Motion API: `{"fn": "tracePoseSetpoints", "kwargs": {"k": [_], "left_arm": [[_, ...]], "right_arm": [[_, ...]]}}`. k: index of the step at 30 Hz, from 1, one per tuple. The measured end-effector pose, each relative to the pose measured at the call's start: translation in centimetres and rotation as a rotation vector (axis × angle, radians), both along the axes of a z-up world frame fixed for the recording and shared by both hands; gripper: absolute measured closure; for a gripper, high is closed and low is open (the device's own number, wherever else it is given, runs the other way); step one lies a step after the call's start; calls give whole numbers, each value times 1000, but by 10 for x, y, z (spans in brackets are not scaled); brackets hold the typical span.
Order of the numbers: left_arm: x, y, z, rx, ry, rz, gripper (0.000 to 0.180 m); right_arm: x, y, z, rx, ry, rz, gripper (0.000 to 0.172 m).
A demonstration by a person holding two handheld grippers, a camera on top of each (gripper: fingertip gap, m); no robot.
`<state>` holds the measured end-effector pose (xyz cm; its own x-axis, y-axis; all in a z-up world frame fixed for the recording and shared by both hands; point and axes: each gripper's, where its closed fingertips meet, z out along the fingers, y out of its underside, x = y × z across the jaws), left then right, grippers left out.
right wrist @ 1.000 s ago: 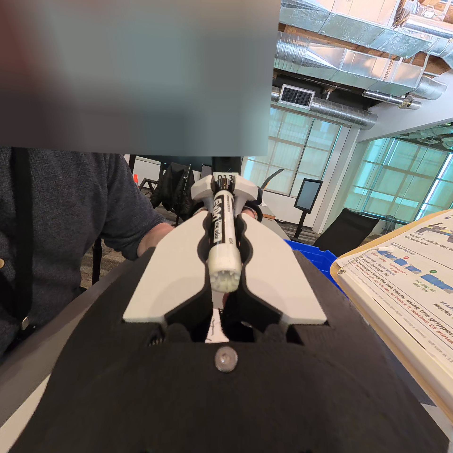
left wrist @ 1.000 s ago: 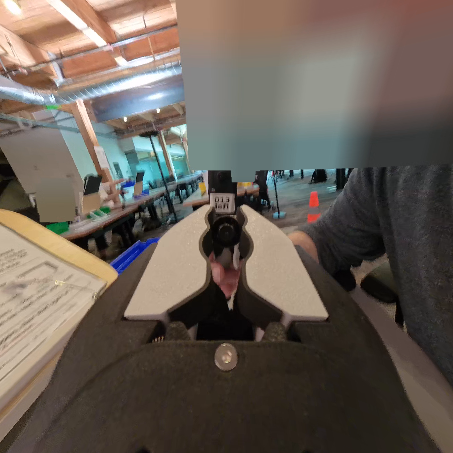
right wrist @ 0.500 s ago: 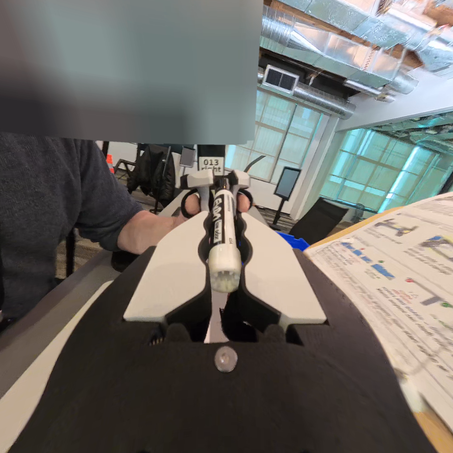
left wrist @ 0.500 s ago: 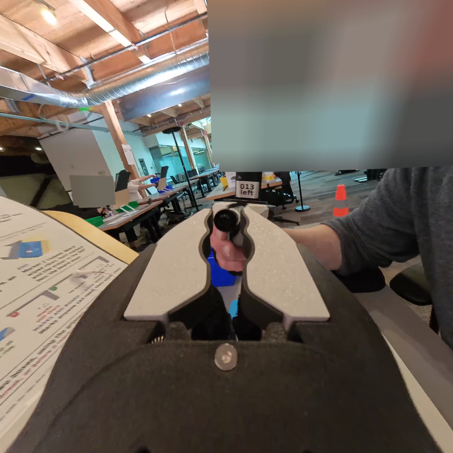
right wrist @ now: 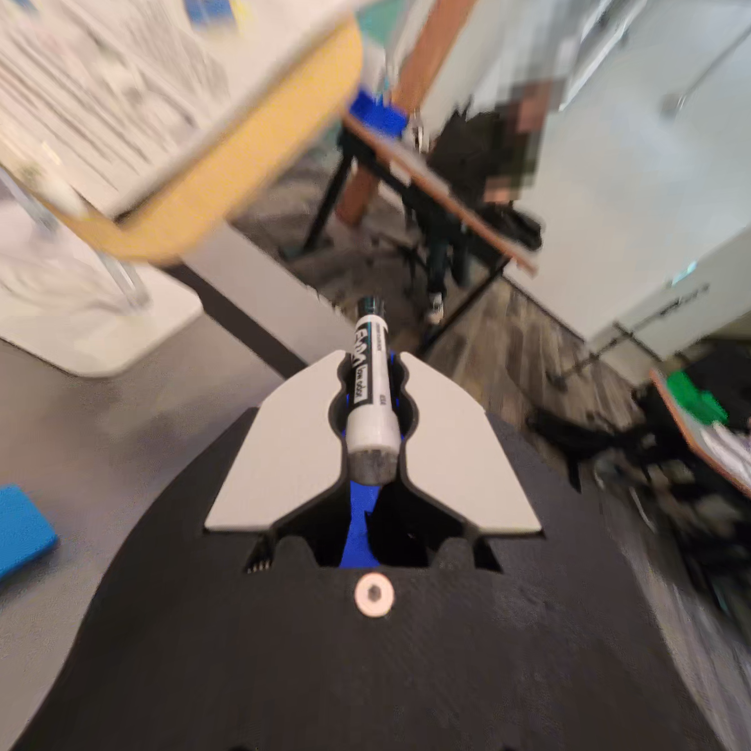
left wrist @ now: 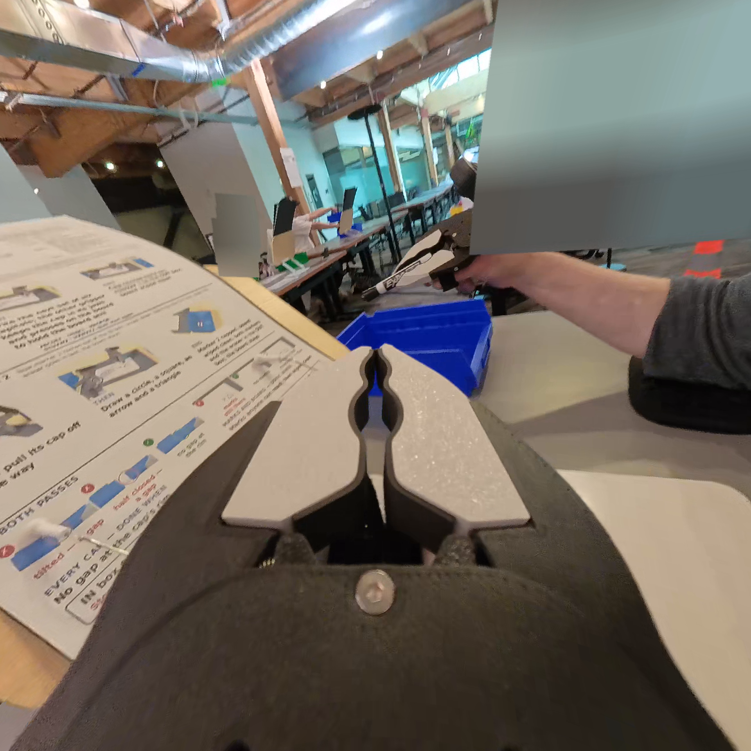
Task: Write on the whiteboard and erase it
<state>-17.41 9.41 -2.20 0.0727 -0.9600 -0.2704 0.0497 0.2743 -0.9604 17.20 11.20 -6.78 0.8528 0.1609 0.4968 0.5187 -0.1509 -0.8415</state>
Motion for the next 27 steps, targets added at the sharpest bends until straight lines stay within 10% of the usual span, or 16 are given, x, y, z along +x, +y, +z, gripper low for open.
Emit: {"fn": "tracePoseSetpoints", "kwargs": {"k": [10,27], "left_arm": [[6,25,-31,-43,101,47,180],[9,32,-46,-64,176,64,176]], "right_arm": [[58,22,-159,-536,-137,-201,150],[58,20,-199,-719,-176,-204,116]]}}
